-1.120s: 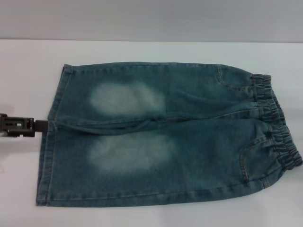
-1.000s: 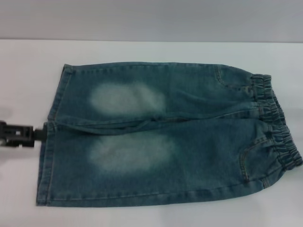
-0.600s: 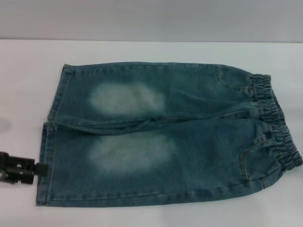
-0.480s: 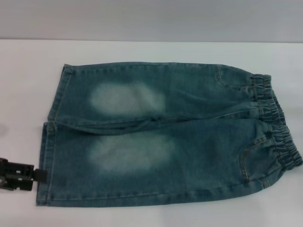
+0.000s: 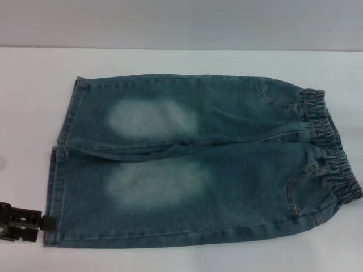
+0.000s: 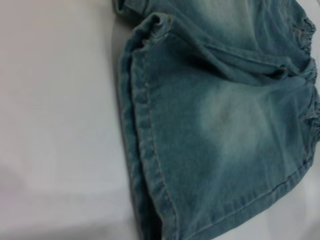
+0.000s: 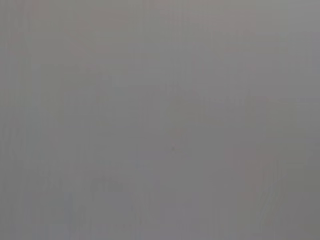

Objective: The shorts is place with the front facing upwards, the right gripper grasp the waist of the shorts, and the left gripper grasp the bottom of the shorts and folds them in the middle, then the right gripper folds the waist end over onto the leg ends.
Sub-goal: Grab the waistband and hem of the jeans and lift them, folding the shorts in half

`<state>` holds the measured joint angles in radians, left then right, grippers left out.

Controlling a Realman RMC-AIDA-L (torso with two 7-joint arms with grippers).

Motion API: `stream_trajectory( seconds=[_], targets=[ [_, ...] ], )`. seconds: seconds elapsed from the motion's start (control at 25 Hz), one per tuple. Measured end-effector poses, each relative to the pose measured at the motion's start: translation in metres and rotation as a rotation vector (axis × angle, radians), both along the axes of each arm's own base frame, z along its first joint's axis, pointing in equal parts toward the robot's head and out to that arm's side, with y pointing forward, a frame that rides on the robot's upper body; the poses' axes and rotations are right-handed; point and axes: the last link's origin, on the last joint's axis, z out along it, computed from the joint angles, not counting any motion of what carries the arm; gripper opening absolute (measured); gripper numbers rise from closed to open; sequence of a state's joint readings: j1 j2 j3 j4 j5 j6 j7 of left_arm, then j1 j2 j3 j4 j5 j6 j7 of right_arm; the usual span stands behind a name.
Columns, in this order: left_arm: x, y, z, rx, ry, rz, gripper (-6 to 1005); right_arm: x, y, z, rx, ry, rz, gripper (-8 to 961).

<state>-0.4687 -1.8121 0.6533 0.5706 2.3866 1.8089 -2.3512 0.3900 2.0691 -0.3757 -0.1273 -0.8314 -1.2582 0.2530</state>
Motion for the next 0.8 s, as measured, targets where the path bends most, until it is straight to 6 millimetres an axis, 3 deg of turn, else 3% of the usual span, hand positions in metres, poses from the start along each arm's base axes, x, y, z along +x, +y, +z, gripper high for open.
stream_trajectory(
  seconds=[0.8],
  targets=[
    [-0.004, 0.000, -0.011, -0.007, 0.040, 0.018, 842, 0.000, 0.002, -0.001, -0.007, 0.001, -0.005, 817]
  ],
)
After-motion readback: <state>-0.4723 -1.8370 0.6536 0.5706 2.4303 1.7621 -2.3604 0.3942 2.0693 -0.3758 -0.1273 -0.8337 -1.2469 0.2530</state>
